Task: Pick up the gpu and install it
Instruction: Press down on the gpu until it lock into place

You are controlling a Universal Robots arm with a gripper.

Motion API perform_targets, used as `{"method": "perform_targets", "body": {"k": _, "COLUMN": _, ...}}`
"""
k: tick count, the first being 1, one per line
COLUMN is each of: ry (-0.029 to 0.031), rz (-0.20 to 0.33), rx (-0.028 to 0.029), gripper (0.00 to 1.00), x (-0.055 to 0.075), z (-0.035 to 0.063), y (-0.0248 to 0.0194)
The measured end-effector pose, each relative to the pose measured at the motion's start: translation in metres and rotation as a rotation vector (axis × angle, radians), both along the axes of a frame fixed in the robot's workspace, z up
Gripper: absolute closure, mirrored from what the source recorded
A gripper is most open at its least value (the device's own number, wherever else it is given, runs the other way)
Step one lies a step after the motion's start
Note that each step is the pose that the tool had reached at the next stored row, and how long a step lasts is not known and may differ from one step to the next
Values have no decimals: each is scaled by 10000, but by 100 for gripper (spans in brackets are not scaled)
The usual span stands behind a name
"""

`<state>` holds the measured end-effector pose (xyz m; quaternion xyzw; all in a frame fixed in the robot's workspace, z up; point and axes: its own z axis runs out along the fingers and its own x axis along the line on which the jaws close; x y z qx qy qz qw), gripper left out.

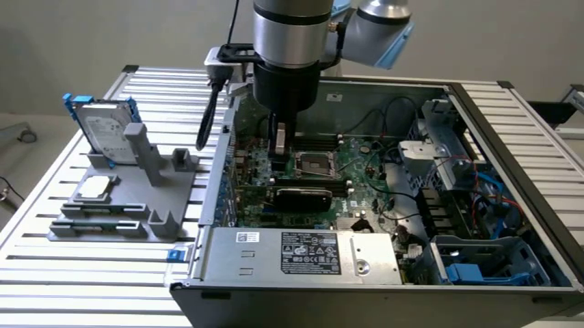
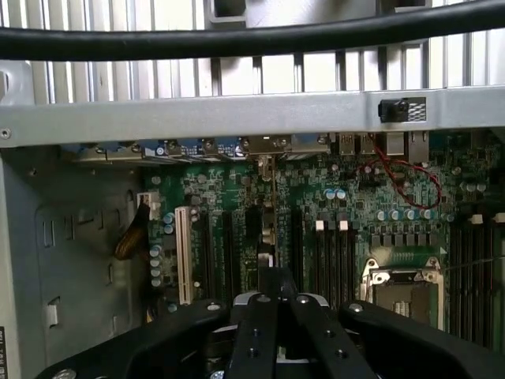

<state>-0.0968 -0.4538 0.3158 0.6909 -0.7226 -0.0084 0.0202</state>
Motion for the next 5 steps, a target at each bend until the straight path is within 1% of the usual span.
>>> {"method": "perform_targets", "body": {"k": 5, "ry": 0, "rz": 0, "rx": 0, "gripper": 89, "x": 0, "z": 0, "y": 0}}
